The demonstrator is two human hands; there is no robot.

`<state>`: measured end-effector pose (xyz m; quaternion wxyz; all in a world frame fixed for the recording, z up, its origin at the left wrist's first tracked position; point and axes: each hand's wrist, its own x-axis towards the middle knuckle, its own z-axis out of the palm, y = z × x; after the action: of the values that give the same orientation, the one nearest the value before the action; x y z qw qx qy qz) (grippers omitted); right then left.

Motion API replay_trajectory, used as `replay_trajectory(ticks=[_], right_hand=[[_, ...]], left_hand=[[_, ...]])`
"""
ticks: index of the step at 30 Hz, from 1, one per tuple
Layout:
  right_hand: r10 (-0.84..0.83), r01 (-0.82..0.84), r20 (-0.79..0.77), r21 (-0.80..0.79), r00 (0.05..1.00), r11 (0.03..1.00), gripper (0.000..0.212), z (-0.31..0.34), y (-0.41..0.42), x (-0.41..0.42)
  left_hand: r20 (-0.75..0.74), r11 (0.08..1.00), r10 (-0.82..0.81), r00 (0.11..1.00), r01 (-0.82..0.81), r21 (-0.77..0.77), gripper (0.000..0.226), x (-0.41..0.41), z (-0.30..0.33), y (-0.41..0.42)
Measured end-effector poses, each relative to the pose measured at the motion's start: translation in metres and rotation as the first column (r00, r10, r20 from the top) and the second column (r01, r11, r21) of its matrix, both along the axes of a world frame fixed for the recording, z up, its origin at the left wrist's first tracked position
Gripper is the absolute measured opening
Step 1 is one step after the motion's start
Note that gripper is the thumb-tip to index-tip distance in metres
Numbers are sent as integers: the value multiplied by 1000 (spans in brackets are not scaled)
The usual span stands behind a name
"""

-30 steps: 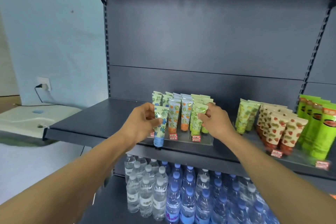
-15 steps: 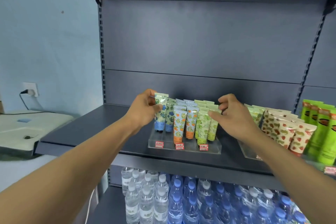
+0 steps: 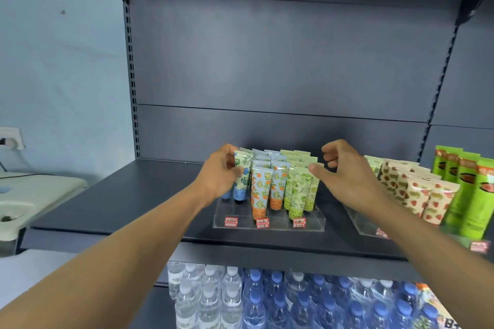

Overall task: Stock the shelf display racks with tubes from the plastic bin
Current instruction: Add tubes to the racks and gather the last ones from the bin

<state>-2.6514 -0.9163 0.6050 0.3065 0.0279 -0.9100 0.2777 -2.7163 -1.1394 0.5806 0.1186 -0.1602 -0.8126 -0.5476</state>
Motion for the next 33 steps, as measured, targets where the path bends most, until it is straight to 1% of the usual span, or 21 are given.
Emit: replay_trajectory(ticks=[6,14,19,22,25,27,31,33], right_hand=[[-11,11,13,3,1000,1000,45,-3,1,1],[-5,5,23,1,1000,1000,46,-5,4,7],[-10,10,13,2,1000,1000,47,-7,5,11],[3,-3,14,12,1000,1000,50,-8,8,16],[27,-29,27,61,999,998,52,-11,13,26],[37,-41,35,116,999,992,51,-14,17,36],[46,-59,64,226,997,972,49,-31,27,60],[55,-77,93,251,994,965,48,-45,29,73]], left_hand=[[26,999,-2,1000,3,-32,20,-1,-6,2],[14,997,50,999,-49,-57,27,-2,-10,2],[-27,985,129,991,-131,-110,30,0,-7,4],[-82,966,192,978,-203,-157,36,7,-3,2],[-160,937,260,952,-289,-198,42,22,1,-1],[-206,920,275,939,-319,-228,41,39,5,0],[-292,901,210,933,-301,-313,33,87,4,14],[-286,897,171,943,-269,-351,28,111,-7,25]])
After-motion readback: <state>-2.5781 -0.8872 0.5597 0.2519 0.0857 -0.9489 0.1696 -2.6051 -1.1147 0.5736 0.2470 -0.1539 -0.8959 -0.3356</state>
